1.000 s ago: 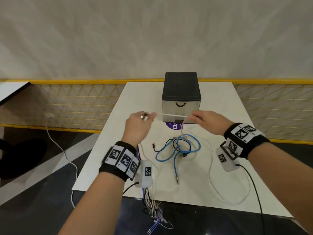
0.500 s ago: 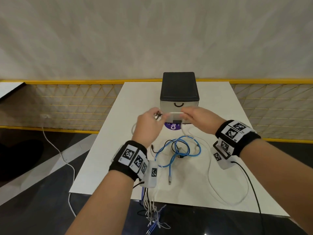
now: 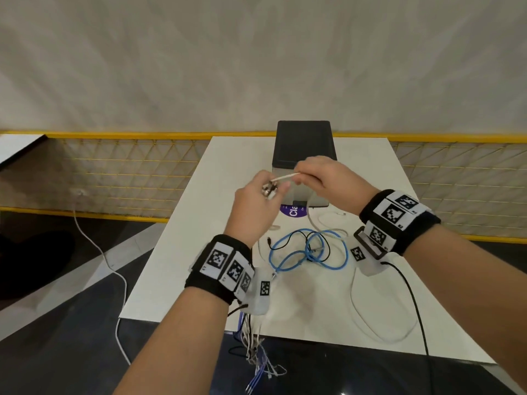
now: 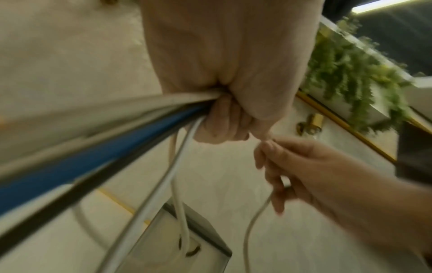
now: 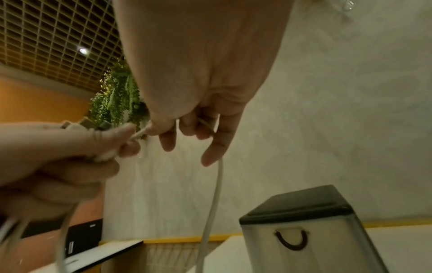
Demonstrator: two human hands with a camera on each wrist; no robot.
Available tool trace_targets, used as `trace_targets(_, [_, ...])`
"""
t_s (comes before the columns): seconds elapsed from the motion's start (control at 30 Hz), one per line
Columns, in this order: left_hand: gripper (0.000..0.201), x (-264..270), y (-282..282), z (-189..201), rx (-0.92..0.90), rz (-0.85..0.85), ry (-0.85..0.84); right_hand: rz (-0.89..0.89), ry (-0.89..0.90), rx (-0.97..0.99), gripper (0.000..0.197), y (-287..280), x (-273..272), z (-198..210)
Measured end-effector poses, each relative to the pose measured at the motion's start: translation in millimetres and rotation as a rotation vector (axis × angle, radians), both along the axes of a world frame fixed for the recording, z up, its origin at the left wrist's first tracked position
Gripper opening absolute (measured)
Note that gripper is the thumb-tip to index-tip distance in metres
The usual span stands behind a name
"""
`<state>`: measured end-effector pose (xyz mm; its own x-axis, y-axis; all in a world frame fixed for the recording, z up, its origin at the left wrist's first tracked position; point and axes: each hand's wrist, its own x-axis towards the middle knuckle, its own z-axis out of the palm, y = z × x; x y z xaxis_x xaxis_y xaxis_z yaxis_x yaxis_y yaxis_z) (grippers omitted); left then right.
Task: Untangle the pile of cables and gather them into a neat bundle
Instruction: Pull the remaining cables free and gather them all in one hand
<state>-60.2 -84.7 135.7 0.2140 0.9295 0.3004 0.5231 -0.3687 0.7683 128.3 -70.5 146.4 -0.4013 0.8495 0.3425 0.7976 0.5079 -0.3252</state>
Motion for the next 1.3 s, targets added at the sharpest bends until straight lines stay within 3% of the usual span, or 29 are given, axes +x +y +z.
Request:
trace_targets(0.17, [0.018,-14,0,13,0.097,0.083,-0.208,-0.135,0.148,-0.264,0.016,-9,10,-26])
trace_targets(0.3, [0.021,-18,-7,12,0.090,0.159,-0.341,-0.204,0.184,-0.334,0.017,-4,12,-45])
trace_targets(0.47, [0.019,-22,-15,16,0.072,0.209,-0.471,-0.275,0.155,-0.465,0.018,0,18,-68])
trace_targets(0.6, [0.023,-46,-13,23,0.048,0.318,-0.641,-0.370,-0.018,-0.588,0.022,-12,39,-97])
trace_targets(0.7, [0.023,-63,-6,23,-0.006,0.332,-0.645,-0.395,0.147,-0.521,0.023,-22,50,-99])
trace_targets(0.83, [0.025,-65,-7,12,-0.063,0.321,-0.545,-0.354,0.281,-0.176,0.023,-21,44,-67])
trace_targets(0.97, [0.026,-58,-13,-1,-0.092,0.293,-0.466,-0.270,0.261,0.095,0.023,-19,37,-26])
trace_targets(1.2, [0.022,-48,-20,-15,-0.079,0.225,-0.378,-0.076,0.004,0.161,0.022,-24,34,-14])
trace_targets(1.3, [0.022,-47,-21,-18,-0.087,0.204,-0.373,-0.042,-0.018,-0.035,0.030,-23,38,-26])
